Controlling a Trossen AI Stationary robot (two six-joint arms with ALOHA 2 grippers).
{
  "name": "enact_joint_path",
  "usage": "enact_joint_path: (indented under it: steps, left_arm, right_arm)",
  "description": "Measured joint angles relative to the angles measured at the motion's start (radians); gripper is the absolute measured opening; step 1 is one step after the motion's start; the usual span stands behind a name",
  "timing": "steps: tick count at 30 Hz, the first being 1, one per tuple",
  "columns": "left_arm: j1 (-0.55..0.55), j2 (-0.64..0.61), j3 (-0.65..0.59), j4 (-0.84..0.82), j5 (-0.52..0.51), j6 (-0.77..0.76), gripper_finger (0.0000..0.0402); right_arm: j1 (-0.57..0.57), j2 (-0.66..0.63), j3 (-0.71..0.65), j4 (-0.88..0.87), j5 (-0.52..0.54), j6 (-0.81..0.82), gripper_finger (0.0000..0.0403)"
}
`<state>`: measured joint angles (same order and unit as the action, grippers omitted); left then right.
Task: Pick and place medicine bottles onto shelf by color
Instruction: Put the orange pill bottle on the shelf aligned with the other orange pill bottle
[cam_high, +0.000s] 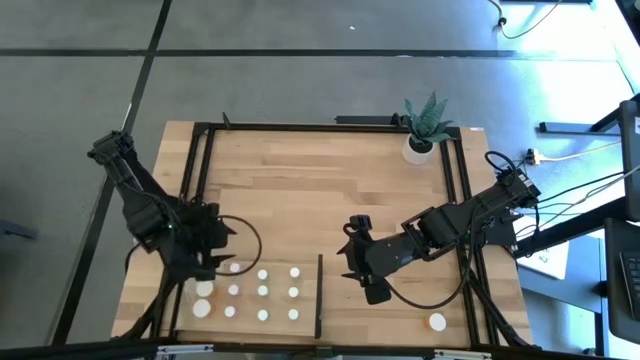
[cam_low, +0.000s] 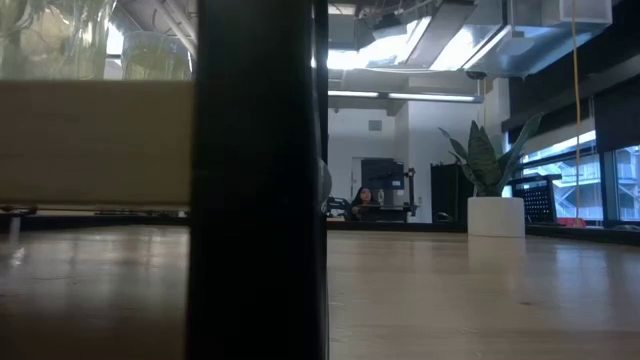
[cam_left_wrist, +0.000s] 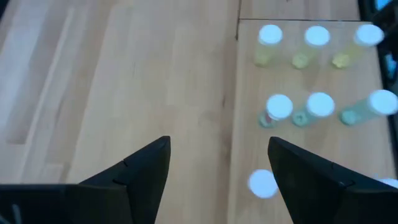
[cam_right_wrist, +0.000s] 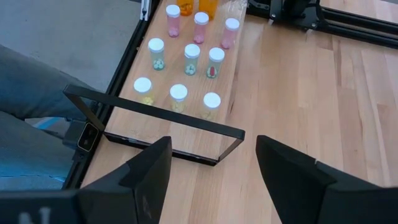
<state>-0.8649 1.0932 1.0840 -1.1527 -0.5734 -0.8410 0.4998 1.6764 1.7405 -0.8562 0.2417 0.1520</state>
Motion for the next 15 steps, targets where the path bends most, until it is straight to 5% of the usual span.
enact_joint_path:
  steps: [13, 15]
  left_arm:
    - [0.061, 0.001, 0.000, 0.057, -0.039, 0.092, 0.0263]
    - [0.061, 0.001, 0.000, 0.059, -0.039, 0.092, 0.0263]
  right_arm:
    - [0.000, 0.000, 0.000, 0.048, -0.042, 0.147, 0.0236]
    - [0.001, 0.000, 0.000, -0.012, -0.110, 0.181, 0.0236]
